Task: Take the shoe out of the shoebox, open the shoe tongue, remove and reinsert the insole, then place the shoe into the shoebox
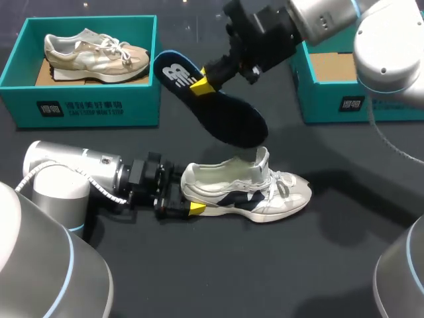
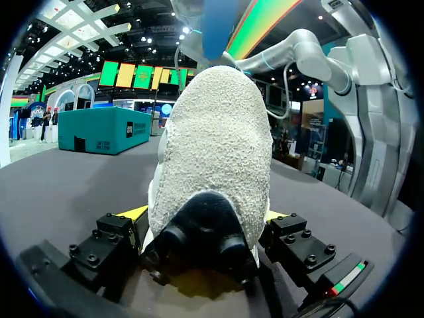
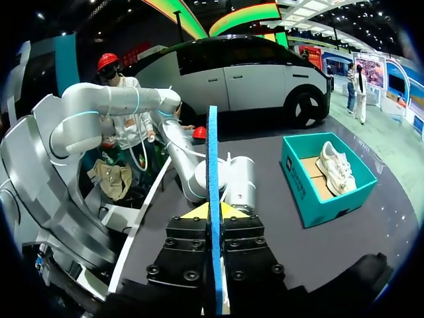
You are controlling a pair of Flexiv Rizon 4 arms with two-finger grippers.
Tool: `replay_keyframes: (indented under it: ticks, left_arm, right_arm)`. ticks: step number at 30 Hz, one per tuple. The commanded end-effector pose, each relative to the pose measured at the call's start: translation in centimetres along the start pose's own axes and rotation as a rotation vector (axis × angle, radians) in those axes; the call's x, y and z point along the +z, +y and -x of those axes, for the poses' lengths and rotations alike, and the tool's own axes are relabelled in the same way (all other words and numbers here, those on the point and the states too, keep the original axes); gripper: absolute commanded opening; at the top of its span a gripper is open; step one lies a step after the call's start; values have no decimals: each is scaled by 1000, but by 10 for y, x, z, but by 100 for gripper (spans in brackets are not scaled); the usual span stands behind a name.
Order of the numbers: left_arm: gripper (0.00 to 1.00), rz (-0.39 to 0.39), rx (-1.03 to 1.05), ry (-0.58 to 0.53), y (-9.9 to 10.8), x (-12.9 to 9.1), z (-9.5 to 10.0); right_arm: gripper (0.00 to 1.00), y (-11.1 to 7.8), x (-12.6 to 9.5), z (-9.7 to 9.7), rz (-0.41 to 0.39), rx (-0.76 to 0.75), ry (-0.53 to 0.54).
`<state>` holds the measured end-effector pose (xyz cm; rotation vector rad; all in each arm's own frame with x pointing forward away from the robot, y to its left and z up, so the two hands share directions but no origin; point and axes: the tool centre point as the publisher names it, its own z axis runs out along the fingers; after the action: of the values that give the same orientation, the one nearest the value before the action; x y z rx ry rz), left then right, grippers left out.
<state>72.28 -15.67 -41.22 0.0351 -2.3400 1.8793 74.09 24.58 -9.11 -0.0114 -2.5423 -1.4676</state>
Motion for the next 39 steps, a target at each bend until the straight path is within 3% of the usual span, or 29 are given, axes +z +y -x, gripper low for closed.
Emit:
replay_keyframes:
  ticks: [1, 14, 19, 21, 22, 36, 39]
  left_arm:
    - [0, 0, 0, -1, 2, 1, 0]
    - [0, 0, 0, -1, 2, 1, 0]
    - [0, 0, 0, -1, 2, 1, 0]
    - [0, 0, 0, -1, 2, 1, 0]
    - [0, 0, 0, -1, 2, 1, 0]
    - [0, 0, 0, -1, 2, 1, 0]
    - [0, 0, 0, -1, 2, 1, 0]
  right_arm:
    - [0, -15, -39, -25, 132, 19, -47]
    - [0, -15, -39, -25, 132, 19, -47]
    - [0, -15, -73, -44, 187, 80, -53]
    - [0, -19, -92, -58, 281, 102, -12]
    - [0, -20, -101, -66, 284, 125, -23]
    - [0, -20, -101, -66, 284, 125, -23]
    - [0, -20, -112, -80, 352, 121, -51]
